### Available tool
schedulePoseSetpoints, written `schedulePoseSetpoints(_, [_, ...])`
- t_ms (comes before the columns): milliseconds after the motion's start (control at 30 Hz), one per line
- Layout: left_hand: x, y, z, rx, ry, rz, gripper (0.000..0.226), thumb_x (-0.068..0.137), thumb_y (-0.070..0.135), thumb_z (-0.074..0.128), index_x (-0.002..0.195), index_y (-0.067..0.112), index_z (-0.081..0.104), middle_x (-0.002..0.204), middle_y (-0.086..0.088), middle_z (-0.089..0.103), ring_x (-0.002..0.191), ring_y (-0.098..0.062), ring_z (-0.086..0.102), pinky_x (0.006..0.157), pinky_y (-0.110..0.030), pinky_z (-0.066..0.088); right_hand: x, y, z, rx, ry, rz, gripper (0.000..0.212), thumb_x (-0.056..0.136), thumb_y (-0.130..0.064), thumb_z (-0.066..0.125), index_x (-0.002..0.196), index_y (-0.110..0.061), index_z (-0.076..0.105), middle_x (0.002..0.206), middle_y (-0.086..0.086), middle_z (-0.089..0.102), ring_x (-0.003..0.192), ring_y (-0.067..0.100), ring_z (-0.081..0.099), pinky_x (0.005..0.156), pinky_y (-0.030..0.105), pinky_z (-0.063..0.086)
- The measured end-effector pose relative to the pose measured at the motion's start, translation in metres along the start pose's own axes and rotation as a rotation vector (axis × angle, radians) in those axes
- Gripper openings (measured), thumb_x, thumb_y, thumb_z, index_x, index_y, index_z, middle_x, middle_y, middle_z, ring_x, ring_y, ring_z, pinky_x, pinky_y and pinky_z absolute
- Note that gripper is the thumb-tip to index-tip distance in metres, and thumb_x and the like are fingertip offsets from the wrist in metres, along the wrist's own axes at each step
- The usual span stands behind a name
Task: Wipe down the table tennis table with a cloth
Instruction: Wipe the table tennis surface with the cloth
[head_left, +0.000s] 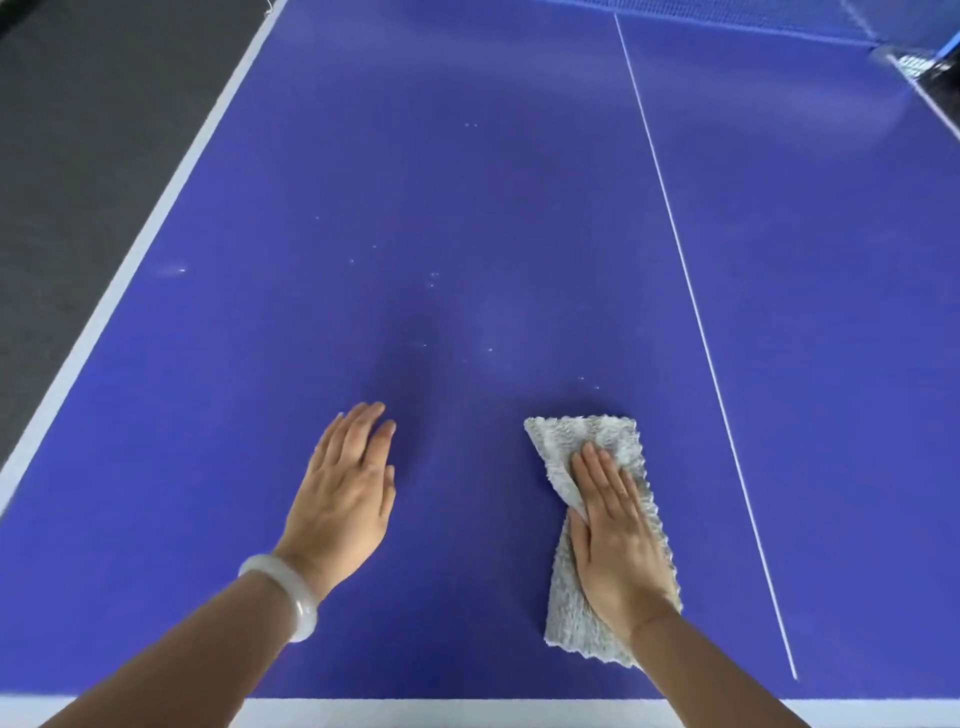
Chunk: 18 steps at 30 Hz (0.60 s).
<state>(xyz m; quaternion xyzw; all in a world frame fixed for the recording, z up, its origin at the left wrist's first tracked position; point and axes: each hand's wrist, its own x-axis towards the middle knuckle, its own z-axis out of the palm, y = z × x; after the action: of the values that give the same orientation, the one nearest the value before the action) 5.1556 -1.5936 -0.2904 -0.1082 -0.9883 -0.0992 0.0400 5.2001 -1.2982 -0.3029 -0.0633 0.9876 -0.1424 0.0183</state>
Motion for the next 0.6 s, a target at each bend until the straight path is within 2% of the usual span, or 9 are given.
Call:
schedulePoseSetpoints(67, [0.026,0.022,0.010,0.000,-0.026,0.025,0.048,0.098,0.024,0.037,0.136,-0.002,0.053,0.145,-0.018,0.046,0.137,-0.034,0.043,0.116,-0.047,0.030,0.003,0.019,-0.005,-0.001,-0.011,-0.051,0.052,0.104,-0.028,0.024,0.154,-0.012,0.029,0.163,-0.004,0.022,0.152,0.009,0.013,0.124,0.034,0.011])
schedulePoseSetpoints(100, [0.035,0.029,0.014,0.009,-0.048,0.007,0.049,0.100,0.026,0.037,0.140,0.000,0.049,0.149,-0.017,0.042,0.139,-0.033,0.040,0.118,-0.047,0.027,0.007,0.032,-0.009,0.013,0.001,-0.006,0.051,0.106,-0.027,0.024,0.154,-0.012,0.028,0.163,-0.004,0.022,0.152,0.008,0.012,0.125,0.033,0.009])
schedulePoseSetpoints(200, [0.046,0.033,0.025,0.051,-0.098,-0.063,0.059,0.099,0.035,0.024,0.147,0.006,0.042,0.151,-0.014,0.039,0.142,-0.030,0.035,0.119,-0.047,0.025,0.029,0.070,-0.020,0.066,0.076,0.270,0.053,0.106,-0.026,0.025,0.156,-0.010,0.022,0.164,0.000,0.018,0.153,0.009,0.007,0.125,0.029,0.001])
schedulePoseSetpoints(367, [0.045,0.032,0.027,0.063,-0.113,-0.072,0.060,0.098,0.037,0.024,0.145,0.007,0.044,0.149,-0.013,0.042,0.140,-0.029,0.038,0.117,-0.048,0.028,0.105,0.097,-0.028,0.182,0.253,0.533,0.051,0.106,-0.015,0.029,0.156,-0.004,0.021,0.164,0.007,0.021,0.153,0.017,0.011,0.125,0.033,0.004])
schedulePoseSetpoints(433, [0.045,0.032,0.027,0.074,-0.115,-0.070,0.059,0.098,0.037,0.025,0.145,0.007,0.044,0.148,-0.012,0.042,0.140,-0.028,0.038,0.117,-0.048,0.028,0.141,0.092,-0.028,0.184,0.258,0.590,0.052,0.106,-0.015,0.027,0.156,-0.005,0.020,0.165,0.007,0.019,0.154,0.018,0.009,0.125,0.037,0.004])
schedulePoseSetpoints(500, [0.045,0.033,0.026,0.075,-0.105,-0.079,0.059,0.098,0.037,0.026,0.145,0.008,0.044,0.148,-0.011,0.042,0.139,-0.028,0.039,0.117,-0.047,0.027,0.167,0.074,-0.024,0.108,0.171,0.484,0.053,0.106,-0.019,0.026,0.157,-0.008,0.017,0.166,0.006,0.013,0.154,0.018,0.004,0.125,0.037,0.002])
schedulePoseSetpoints(600, [0.044,0.035,0.026,0.082,-0.093,-0.077,0.058,0.098,0.037,0.027,0.144,0.008,0.045,0.148,-0.010,0.043,0.139,-0.026,0.038,0.117,-0.044,0.025,0.172,0.022,-0.007,0.038,0.027,0.108,0.056,0.106,-0.027,0.024,0.159,-0.017,0.010,0.167,0.002,0.000,0.154,0.015,-0.007,0.125,0.034,-0.004])
